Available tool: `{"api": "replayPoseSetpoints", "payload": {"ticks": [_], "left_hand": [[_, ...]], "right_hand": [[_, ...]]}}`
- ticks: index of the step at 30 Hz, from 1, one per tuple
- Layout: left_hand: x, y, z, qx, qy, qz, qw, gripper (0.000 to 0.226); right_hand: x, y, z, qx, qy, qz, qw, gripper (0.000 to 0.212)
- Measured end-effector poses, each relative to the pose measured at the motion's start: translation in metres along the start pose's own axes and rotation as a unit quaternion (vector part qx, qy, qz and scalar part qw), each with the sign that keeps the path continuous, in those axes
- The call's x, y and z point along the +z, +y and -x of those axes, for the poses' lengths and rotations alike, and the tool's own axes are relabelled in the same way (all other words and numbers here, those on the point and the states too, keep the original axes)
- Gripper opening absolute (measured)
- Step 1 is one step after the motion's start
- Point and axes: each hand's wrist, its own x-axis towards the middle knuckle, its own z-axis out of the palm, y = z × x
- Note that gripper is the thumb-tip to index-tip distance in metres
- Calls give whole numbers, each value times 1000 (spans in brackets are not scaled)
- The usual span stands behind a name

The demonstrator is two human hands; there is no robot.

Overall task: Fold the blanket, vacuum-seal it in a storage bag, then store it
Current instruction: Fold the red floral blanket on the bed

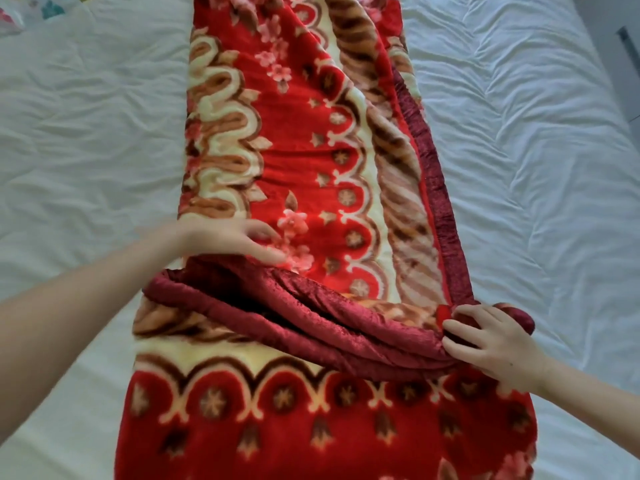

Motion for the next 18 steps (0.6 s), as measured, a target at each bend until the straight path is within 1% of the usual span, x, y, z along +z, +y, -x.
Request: {"api": "replayPoseSetpoints", "payload": {"ticks": [1,2,3,4,5,7,8,10,11,12,13,16,18], "left_hand": [[15,21,-9,36,-50,-80,995,90],[32,36,-17,66,-96,-155,981,103],[49,44,-22,81,-131,-223,963,113],[66,47,-25,89,-142,-282,945,121],[79,43,-27,93,-138,-323,932,126],[98,32,-25,109,-101,-361,921,133],[103,24,-24,119,-76,-369,919,134],[102,8,-21,119,-24,-387,914,134],[96,-1,-21,104,3,-394,913,130],[87,-12,-22,81,28,-393,915,124],[76,-20,-23,60,48,-381,921,112],[55,-34,-27,34,67,-328,942,63],[49,-35,-28,41,81,-298,950,54]], "right_hand": [[-2,1,-1,6,6,2,1000,16],[-5,4,-2,16,12,2,1000,15],[-9,7,-3,30,17,-1,999,15],[-12,10,-3,46,21,-5,999,17],[-14,14,-4,61,22,-8,998,22],[-18,23,-7,108,9,-25,994,38],[-19,28,-9,145,-9,-41,989,48],[-19,37,-17,233,-64,-82,967,72],[-20,41,-21,267,-90,-106,954,81],[-19,46,-23,284,-107,-128,944,83],[-19,51,-24,293,-110,-148,938,81],[-21,66,-26,316,-99,-194,924,72],[-23,72,-29,331,-108,-211,913,67]]}}
